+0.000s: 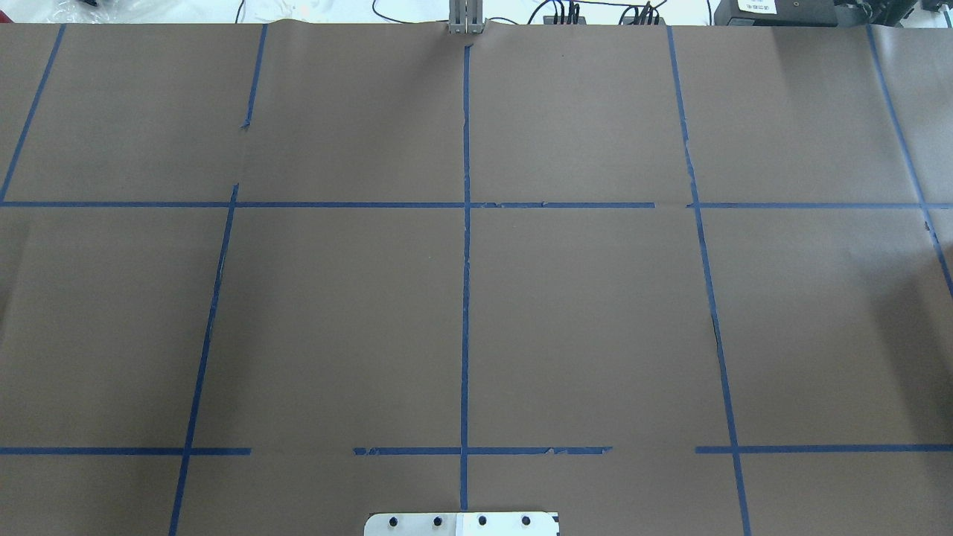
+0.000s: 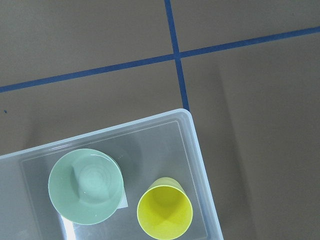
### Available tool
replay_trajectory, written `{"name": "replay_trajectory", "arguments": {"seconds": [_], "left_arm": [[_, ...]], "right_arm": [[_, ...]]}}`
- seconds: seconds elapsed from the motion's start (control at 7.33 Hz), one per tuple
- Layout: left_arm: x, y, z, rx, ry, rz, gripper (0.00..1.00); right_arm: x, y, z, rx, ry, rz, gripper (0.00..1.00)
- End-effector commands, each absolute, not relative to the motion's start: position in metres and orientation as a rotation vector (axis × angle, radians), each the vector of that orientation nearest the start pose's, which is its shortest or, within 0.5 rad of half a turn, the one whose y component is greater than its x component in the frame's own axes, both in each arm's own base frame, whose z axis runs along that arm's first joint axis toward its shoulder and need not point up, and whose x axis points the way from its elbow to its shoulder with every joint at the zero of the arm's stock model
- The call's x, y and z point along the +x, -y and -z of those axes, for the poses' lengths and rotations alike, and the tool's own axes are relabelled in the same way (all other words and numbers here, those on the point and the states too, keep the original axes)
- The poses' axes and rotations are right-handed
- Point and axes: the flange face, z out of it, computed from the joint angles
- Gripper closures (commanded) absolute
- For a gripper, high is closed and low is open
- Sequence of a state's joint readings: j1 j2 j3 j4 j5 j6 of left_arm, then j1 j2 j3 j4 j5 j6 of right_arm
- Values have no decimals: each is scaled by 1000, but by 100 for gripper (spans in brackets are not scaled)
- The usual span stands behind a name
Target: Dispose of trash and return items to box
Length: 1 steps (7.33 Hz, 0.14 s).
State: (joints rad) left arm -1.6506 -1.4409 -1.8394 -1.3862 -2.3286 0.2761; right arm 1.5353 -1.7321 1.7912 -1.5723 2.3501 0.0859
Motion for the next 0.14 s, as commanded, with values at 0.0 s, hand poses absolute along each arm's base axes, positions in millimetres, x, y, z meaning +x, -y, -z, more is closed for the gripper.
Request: {"name": "replay_trajectory", "arguments": {"seconds": [0.0], "left_arm": [[-99, 426, -606, 94, -754, -171, 0]], "right_arm": [[48, 428, -625, 5, 781, -25, 0]]}}
